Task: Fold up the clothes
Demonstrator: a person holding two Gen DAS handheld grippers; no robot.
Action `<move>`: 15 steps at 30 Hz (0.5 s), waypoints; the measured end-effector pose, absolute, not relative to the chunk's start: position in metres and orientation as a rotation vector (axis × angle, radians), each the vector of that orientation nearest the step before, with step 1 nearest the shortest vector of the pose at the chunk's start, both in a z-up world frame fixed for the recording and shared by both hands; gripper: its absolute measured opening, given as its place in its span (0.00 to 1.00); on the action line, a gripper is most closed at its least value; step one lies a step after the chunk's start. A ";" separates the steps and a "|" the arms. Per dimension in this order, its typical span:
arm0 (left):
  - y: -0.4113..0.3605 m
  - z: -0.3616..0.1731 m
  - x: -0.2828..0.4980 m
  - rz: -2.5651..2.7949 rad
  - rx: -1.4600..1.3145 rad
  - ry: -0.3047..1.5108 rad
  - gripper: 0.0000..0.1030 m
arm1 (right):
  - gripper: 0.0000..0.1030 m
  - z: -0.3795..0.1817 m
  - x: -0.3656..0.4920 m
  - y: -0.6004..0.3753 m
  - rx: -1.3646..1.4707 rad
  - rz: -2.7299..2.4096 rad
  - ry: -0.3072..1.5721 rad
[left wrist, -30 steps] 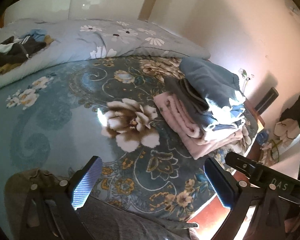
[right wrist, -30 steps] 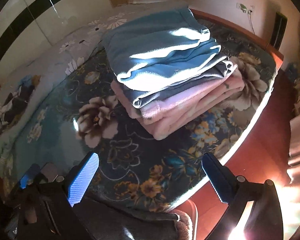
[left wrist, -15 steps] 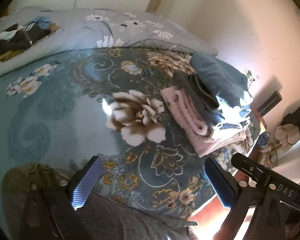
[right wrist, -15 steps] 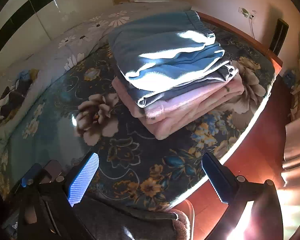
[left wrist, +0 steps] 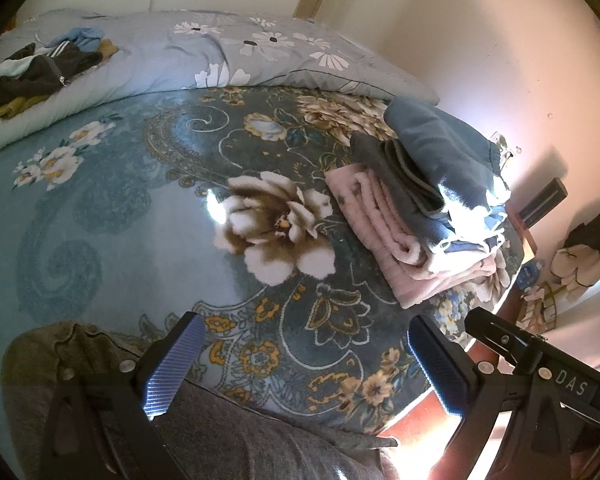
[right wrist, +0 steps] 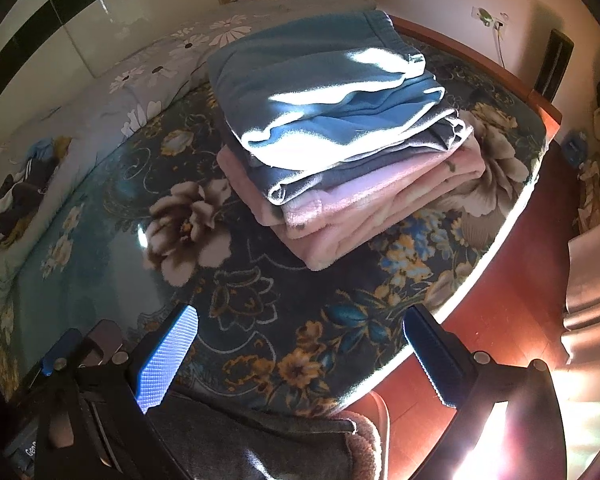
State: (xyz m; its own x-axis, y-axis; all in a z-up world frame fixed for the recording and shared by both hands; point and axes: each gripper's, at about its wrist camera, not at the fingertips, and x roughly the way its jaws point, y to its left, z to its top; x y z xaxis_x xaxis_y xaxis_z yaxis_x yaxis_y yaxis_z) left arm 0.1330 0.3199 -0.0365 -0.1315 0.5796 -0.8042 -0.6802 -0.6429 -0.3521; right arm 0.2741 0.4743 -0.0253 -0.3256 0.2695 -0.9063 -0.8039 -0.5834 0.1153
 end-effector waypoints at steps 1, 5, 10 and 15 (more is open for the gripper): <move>0.320 -0.036 0.133 1.881 -1.274 0.124 1.00 | 1.00 -0.025 0.274 0.474 -1.194 1.967 0.747; 0.319 -0.036 0.132 1.881 -1.275 0.118 1.00 | 1.00 -0.025 0.274 0.473 -1.195 1.964 0.752; 0.318 -0.034 0.133 1.888 -1.261 0.121 1.00 | 1.00 -0.023 0.274 0.473 -1.190 1.965 0.747; 0.319 -0.033 0.134 1.895 -1.249 0.129 1.00 | 1.00 -0.024 0.276 0.473 -1.185 1.962 0.751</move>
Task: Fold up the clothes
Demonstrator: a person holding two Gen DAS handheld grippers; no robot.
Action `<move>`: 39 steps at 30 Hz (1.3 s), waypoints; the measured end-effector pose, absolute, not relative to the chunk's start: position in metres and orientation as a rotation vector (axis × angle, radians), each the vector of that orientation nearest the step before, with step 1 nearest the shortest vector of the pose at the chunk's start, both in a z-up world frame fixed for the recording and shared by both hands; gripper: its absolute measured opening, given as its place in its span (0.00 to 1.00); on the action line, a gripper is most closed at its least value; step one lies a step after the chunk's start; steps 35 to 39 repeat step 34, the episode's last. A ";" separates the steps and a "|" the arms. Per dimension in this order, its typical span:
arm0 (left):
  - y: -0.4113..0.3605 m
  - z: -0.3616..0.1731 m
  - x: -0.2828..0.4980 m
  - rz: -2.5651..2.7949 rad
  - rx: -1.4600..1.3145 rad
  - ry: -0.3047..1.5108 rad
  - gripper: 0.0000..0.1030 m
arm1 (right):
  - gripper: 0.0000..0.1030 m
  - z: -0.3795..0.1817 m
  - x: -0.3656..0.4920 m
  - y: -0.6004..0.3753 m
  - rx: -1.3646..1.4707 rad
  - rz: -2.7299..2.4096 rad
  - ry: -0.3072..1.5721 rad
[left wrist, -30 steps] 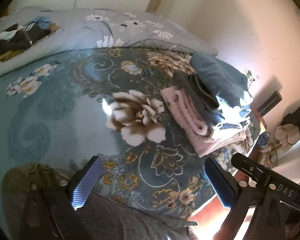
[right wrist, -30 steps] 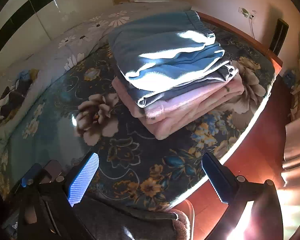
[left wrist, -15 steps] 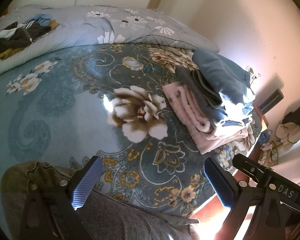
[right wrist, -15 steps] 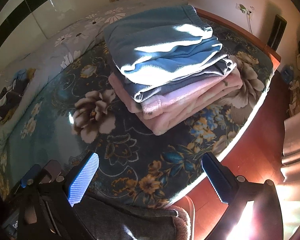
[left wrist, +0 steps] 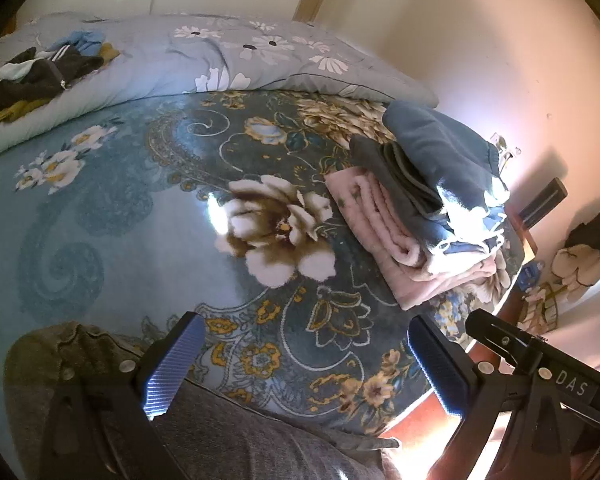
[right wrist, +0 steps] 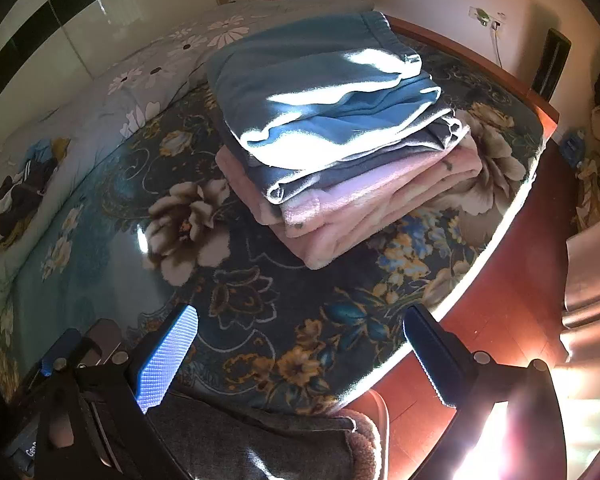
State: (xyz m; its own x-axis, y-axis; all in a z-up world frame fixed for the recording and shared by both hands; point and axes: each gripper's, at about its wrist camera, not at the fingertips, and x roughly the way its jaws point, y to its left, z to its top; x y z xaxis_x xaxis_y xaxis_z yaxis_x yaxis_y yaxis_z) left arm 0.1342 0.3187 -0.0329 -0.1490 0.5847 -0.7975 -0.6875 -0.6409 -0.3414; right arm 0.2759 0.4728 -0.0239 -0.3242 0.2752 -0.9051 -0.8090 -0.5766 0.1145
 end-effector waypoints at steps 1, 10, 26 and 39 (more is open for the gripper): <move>0.319 -0.033 0.135 1.896 -1.247 0.130 1.00 | 1.00 -0.024 0.276 0.473 -1.184 1.962 0.753; 0.320 -0.033 0.135 1.883 -1.248 0.126 1.00 | 1.00 -0.024 0.279 0.473 -1.174 1.959 0.763; 0.317 -0.031 0.132 1.892 -1.249 0.104 1.00 | 1.00 -0.022 0.274 0.471 -1.175 1.966 0.761; 0.317 -0.018 0.140 2.008 -1.145 0.188 1.00 | 1.00 -0.021 0.273 0.471 -1.185 1.968 0.753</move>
